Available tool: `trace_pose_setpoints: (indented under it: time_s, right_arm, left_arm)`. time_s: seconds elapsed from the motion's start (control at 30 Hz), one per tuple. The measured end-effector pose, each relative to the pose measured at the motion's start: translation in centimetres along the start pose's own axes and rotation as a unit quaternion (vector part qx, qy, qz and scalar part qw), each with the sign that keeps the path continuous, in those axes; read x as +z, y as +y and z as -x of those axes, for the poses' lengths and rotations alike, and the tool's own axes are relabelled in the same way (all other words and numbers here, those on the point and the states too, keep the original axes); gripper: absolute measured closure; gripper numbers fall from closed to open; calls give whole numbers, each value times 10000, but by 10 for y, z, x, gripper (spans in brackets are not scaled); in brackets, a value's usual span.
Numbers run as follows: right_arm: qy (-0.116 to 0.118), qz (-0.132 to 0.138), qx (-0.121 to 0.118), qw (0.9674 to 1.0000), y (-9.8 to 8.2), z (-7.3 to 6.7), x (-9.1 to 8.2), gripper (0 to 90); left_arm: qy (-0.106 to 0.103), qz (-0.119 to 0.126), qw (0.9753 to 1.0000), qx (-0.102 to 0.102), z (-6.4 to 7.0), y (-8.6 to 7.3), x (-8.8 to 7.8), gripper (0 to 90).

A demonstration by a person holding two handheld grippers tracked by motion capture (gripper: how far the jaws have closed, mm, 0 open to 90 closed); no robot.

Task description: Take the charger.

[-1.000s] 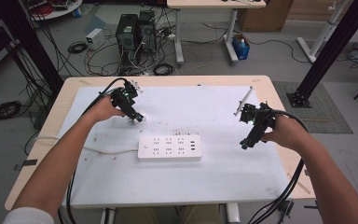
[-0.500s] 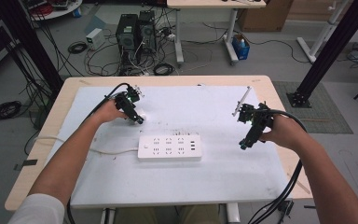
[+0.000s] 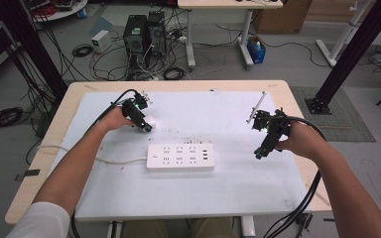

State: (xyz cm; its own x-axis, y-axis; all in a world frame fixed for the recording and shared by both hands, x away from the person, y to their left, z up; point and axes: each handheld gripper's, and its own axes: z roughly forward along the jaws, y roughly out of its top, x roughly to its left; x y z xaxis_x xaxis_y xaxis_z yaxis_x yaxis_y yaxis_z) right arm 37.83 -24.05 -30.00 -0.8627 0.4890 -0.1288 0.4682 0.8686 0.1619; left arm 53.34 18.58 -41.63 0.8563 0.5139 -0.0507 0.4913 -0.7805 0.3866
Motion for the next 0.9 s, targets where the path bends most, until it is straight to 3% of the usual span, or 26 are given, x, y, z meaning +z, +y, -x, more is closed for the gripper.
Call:
trace_pose_setpoints:
  time_s: [0.17, 0.5, 0.63, 0.8, 0.9]
  right_arm:
    - [-34, -4, -68, 10000, 1, 0, 0, 11]
    - [-86, 30, -16, 10000, 0, -3, -1, 14]
    - [-129, 37, 43, 9999, -3, -7, -4, 14]
    - [-198, 4, 78, 9998, -6, -14, -8, 14]
    - [-264, 58, 51, 9996, -7, -20, -14, 14]
  left_arm:
    - [25, 57, 10000, 59, 2, -1, -2, 424]
    - [109, -9, 9999, -38, 8, 0, -6, 425]
    - [183, 213, 9996, -29, 19, 5, -25, 425]
    - [205, 304, 9993, 4, 30, 7, -44, 425]
    - [198, 369, 9991, -101, 38, 6, -63, 425]
